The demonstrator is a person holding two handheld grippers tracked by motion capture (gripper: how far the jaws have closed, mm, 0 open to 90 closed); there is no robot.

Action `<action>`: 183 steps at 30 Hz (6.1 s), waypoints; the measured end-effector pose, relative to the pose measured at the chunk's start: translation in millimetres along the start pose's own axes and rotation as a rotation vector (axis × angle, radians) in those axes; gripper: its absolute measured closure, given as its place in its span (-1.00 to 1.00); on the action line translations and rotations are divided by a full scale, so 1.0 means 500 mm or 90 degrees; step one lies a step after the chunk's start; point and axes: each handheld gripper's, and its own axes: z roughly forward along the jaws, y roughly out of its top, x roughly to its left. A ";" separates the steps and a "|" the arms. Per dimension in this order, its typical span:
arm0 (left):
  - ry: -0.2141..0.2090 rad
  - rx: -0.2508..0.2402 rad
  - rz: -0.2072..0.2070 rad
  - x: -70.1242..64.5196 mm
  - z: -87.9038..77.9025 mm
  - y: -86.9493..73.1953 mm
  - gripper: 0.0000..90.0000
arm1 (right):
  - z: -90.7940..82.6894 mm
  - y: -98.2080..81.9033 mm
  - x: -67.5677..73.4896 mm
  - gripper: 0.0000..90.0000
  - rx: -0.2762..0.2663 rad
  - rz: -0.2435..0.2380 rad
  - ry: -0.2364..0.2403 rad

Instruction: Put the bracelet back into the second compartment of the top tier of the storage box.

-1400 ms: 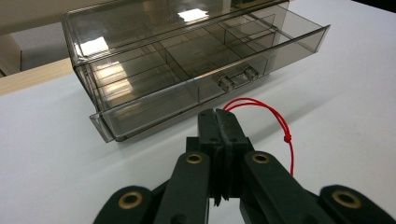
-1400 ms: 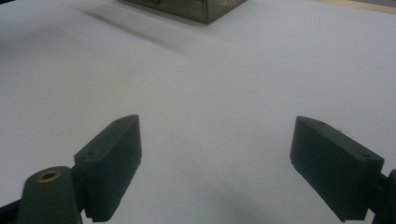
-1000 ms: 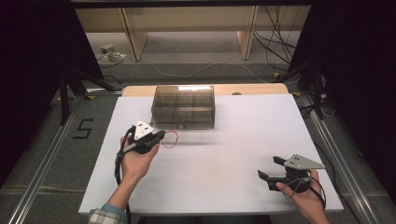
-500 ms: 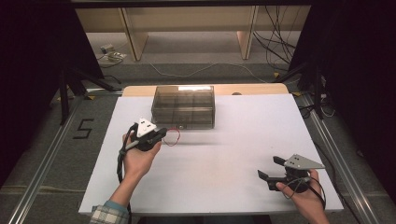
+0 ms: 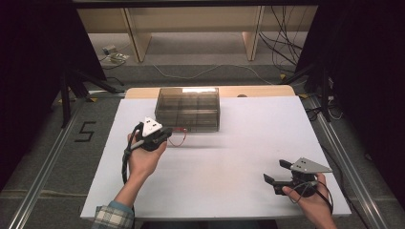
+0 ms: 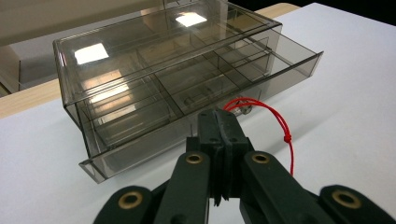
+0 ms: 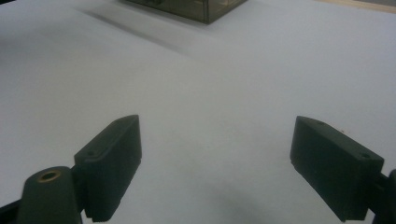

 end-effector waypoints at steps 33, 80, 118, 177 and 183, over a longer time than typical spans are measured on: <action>-0.004 0.001 0.011 -0.004 0.030 0.046 0.99 | 0.000 0.000 -0.001 -0.62 0.003 0.004 0.001; 0.008 0.006 0.011 0.010 0.063 0.084 0.99 | 0.000 -0.001 -0.001 -0.62 0.005 0.004 0.002; 0.020 0.003 0.015 0.024 0.089 0.100 0.99 | 0.001 -0.001 -0.002 -0.62 0.004 0.001 0.003; 0.057 0.022 0.088 0.017 0.152 0.088 0.99 | 0.001 -0.001 -0.003 -0.62 0.003 0.000 0.004; 0.052 0.027 0.095 0.013 0.155 0.085 0.99 | 0.001 -0.001 -0.003 -0.62 0.002 0.000 0.004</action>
